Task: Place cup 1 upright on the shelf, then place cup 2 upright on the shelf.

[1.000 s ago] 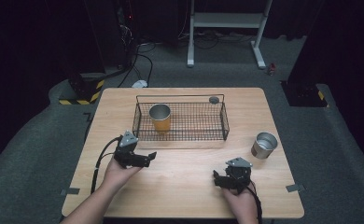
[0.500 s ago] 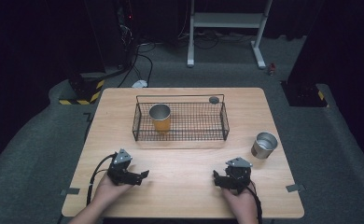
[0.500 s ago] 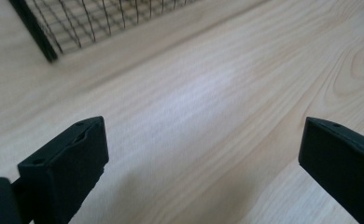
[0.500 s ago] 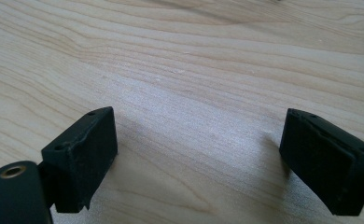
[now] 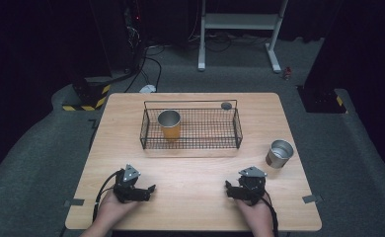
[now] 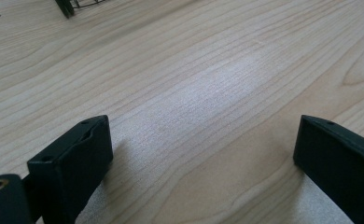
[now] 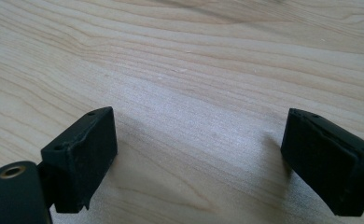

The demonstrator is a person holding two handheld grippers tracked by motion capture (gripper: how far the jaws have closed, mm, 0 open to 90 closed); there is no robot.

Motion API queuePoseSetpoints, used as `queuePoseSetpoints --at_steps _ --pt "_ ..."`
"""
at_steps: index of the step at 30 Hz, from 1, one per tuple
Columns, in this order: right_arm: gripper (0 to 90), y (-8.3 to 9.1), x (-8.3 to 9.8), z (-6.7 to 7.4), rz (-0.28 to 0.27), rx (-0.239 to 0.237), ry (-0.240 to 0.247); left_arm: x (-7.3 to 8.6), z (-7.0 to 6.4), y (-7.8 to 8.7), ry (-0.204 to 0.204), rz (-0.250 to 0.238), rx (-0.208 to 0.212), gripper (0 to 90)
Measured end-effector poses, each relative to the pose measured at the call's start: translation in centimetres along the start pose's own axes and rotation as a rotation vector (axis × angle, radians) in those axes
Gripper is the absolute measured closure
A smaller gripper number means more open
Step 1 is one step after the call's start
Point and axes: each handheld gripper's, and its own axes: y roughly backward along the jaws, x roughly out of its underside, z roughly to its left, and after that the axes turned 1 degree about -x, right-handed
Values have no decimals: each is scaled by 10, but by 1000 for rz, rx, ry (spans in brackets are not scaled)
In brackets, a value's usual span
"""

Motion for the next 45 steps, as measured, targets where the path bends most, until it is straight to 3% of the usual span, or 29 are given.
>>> queuePoseSetpoints --at_steps 4,9,19,25,28,30,35,45 --pt "108 4 1 -2 4 -18 -20 0 -1 0 11 2 -4 43" --pt "105 7 4 -6 -30 24 -10 -2 1 -2 7 12 15 14" --pt "108 19 7 -27 -72 97 -2 -3 1 -4 -1 14 5 1" --pt "112 31 8 -45 -85 136 -73 -2 0 -3 16 15 0 1" --pt "111 32 9 -53 -94 158 -61 -2 0 -3 15 16 0 1" --pt "111 34 11 -57 -103 163 -84 -2 0 -3 17 13 0 2" --pt "109 37 15 -64 -112 185 -86 -2 0 -3 17 14 -2 1" --pt "105 37 20 -76 -126 238 -146 -2 0 -3 19 13 -3 1"
